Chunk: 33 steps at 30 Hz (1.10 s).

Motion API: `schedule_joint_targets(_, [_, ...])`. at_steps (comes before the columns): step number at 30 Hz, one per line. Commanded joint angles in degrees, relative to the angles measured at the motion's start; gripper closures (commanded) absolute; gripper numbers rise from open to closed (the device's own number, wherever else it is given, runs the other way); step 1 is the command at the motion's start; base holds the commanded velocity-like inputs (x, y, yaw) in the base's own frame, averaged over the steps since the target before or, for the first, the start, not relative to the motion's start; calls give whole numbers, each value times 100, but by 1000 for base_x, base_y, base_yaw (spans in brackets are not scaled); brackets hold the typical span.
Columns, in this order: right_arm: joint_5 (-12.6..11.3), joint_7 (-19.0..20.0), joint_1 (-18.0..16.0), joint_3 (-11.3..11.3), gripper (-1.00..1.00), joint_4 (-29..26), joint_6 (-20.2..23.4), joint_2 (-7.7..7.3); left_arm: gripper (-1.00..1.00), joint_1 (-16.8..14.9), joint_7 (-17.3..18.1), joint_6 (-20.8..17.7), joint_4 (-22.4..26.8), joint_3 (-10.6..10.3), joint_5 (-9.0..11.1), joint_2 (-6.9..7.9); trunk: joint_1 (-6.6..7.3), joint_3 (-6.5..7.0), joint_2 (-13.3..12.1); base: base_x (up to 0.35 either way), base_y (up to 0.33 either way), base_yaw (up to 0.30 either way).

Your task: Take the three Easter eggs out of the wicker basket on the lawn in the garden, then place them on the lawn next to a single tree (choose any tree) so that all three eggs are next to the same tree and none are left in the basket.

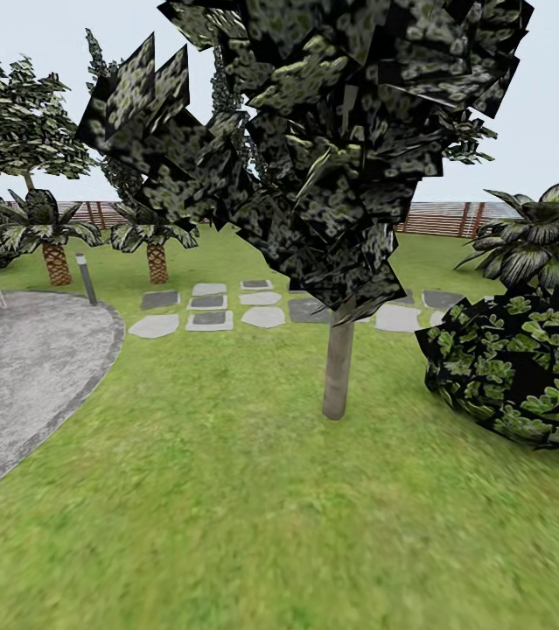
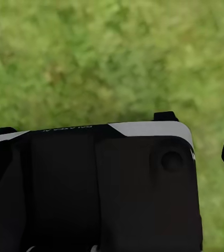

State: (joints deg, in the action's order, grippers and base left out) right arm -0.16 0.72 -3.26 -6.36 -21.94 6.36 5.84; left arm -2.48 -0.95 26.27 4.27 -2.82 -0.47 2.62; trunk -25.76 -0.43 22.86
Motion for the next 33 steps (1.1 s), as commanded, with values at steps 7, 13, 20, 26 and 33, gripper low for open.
schedule_joint_targets(7, [-2, 8, 1, -32, -100, -12, 32, 5, -100, -3, -10, 18, -5, -26, -5, 2, -2, -5, 6, 0, 0, 0])
schedule_joint_targets(13, [0, 8, 1, -32, -100, -12, 32, 7, -100, -1, -10, 18, -5, -26, -5, 2, -2, -5, 6, 0, 0, 0])
schedule_joint_targets(20, [1, 8, 1, -32, -100, -12, 32, 11, -100, -3, -10, 18, -5, -26, -5, 2, -2, -5, 6, 0, 0, 36])
schedule_joint_targets(26, [-1, 8, 1, -32, -100, -12, 32, 13, -100, -3, -10, 18, -5, -26, -5, 2, -2, -5, 6, 58, 48, 219])
schedule_joint_targets(33, [1, 8, 1, -32, -100, -12, 32, 11, -100, 1, -10, 18, -5, -26, -5, 0, -2, -5, 6, 175, 135, 276])
